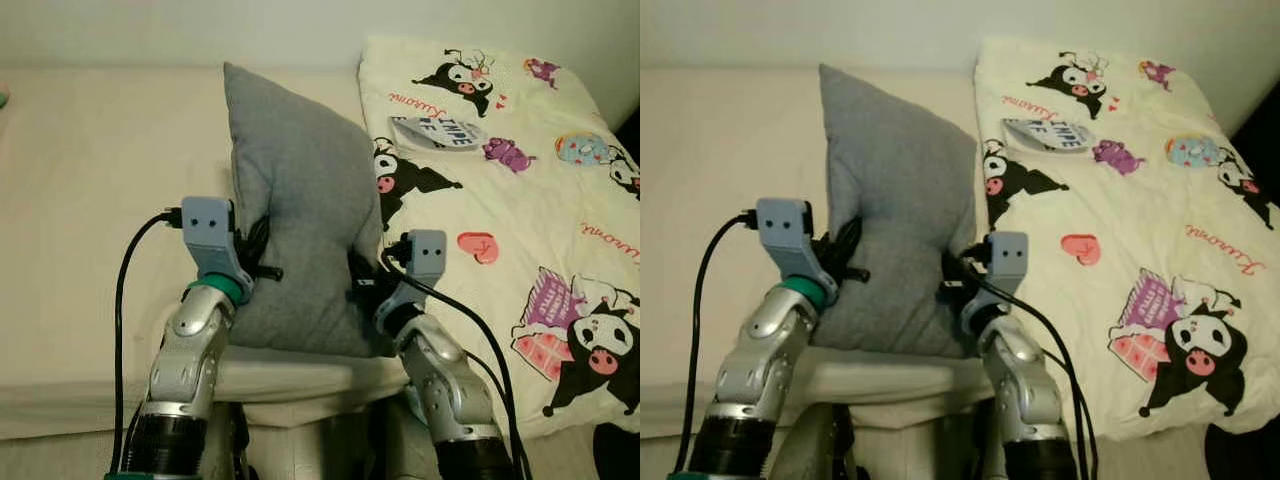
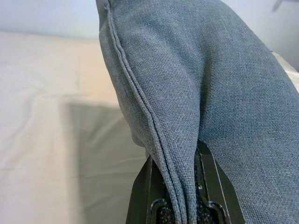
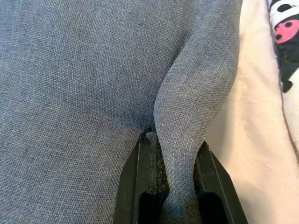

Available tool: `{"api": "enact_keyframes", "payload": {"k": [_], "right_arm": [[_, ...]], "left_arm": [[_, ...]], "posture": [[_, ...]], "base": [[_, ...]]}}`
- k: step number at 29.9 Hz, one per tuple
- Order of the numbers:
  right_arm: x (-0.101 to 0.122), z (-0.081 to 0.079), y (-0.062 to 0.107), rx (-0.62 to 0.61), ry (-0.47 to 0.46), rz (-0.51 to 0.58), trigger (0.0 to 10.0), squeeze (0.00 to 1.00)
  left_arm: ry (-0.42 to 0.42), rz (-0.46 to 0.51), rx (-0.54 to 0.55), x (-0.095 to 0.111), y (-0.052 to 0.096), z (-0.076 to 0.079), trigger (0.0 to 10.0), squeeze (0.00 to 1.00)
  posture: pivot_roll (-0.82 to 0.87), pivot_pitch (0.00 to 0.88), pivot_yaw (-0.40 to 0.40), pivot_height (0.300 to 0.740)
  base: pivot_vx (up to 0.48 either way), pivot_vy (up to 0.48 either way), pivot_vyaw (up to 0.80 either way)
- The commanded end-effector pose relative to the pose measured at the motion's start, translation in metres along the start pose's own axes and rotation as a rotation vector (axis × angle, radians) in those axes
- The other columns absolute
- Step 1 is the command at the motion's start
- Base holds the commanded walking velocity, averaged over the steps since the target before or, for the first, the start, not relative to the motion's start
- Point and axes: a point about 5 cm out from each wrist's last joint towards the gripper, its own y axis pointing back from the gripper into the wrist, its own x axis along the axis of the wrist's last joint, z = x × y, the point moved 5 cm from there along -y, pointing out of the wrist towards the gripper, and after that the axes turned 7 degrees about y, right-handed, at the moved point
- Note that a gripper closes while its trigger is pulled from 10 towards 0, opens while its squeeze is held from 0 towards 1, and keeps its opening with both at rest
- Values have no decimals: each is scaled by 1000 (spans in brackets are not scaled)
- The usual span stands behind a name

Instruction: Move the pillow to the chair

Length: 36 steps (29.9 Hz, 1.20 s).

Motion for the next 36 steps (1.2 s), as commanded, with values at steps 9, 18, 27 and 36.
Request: {"api": "enact_keyframes", "payload": {"k": [9,18,27,36], "right_arm": [[3,-13,0,27,1,20,10000,0],[10,-19,-8,38,25,37,10000,0],[10,-16,-8,15,11,43,10000,0],[5,-11,-4,-6,7,38,10000,0]], "left_arm": [[-33,35,-7,10,0,8,10000,0],[-55,36,22,12,-2,2,10000,0],[-49,36,-10,13,-5,7,10000,0],[-79,3,2,5,-5,5,10000,0]], "posture": [[76,9,54,646],[70,37,54,671],[72,17,84,696],[61,0,89,716]], "base": [[0,0,0],[0,0,0],[0,0,0],[0,0,0]]}}
